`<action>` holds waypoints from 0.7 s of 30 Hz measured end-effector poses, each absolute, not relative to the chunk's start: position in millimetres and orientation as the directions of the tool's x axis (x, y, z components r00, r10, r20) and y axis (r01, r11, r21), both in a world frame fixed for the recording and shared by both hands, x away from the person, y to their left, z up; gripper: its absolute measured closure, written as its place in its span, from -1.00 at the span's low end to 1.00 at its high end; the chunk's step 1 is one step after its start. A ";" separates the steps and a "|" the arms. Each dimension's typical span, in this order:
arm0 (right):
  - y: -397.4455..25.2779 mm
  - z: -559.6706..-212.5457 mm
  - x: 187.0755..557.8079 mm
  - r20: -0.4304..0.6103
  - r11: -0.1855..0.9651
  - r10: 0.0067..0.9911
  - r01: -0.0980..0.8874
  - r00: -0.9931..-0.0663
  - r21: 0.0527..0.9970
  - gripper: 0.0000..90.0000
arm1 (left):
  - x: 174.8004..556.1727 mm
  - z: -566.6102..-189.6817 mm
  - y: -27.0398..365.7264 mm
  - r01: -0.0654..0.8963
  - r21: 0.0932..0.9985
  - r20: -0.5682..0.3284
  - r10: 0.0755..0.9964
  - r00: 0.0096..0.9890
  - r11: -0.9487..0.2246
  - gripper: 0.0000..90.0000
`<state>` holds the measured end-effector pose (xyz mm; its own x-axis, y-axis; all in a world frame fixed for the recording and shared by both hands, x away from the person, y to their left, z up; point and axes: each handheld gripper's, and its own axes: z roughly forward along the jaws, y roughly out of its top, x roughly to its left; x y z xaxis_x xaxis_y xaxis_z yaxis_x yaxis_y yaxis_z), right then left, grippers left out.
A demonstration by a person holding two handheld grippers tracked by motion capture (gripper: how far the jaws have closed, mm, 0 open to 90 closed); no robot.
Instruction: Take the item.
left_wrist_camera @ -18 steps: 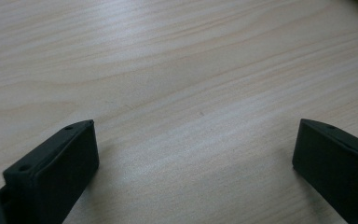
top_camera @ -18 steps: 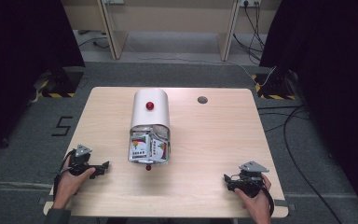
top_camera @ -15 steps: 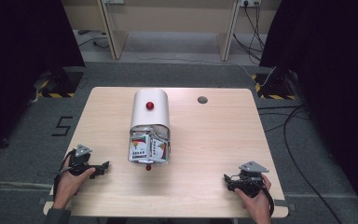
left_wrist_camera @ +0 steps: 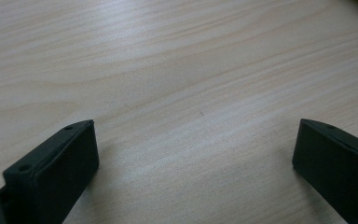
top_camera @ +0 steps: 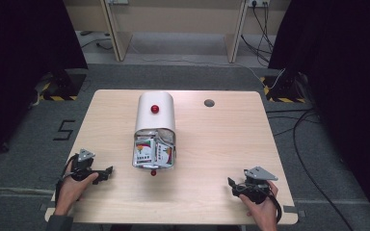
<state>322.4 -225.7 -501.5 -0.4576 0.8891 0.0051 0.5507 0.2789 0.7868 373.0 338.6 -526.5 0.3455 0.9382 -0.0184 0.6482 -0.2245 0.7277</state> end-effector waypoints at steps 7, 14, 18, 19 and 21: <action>-210.5 -487.1 315.9 0.019 0.288 0.863 0.522 -0.505 0.803 -0.33 | 373.0 -526.5 338.8 0.648 0.728 -0.019 0.938 0.347 -0.225 -1.00; -197.0 -472.1 310.8 0.015 0.296 0.846 0.493 -0.534 0.818 -0.33 | 373.0 -526.5 338.8 0.648 0.728 -0.019 0.937 0.348 -0.226 -1.00; -193.0 -466.0 309.2 0.007 0.305 0.838 0.480 -0.546 0.823 -0.33 | 373.0 -526.4 339.0 0.648 0.727 -0.019 0.937 0.349 -0.227 -1.00; -191.6 -464.0 308.9 0.005 0.307 0.836 0.477 -0.548 0.824 -0.33 | 373.1 -526.4 339.2 0.647 0.727 -0.019 0.936 0.350 -0.227 -1.00; -187.9 -459.7 309.1 0.000 0.311 0.835 0.472 -0.551 0.825 -0.32 | 373.1 -526.4 339.2 0.647 0.727 -0.019 0.936 0.351 -0.228 -1.00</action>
<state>309.1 -187.9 -459.7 -0.5507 0.8347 -0.0002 0.4717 0.3114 0.8249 373.1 339.2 -526.4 0.3509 0.9362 -0.0189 0.6472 -0.2279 0.7275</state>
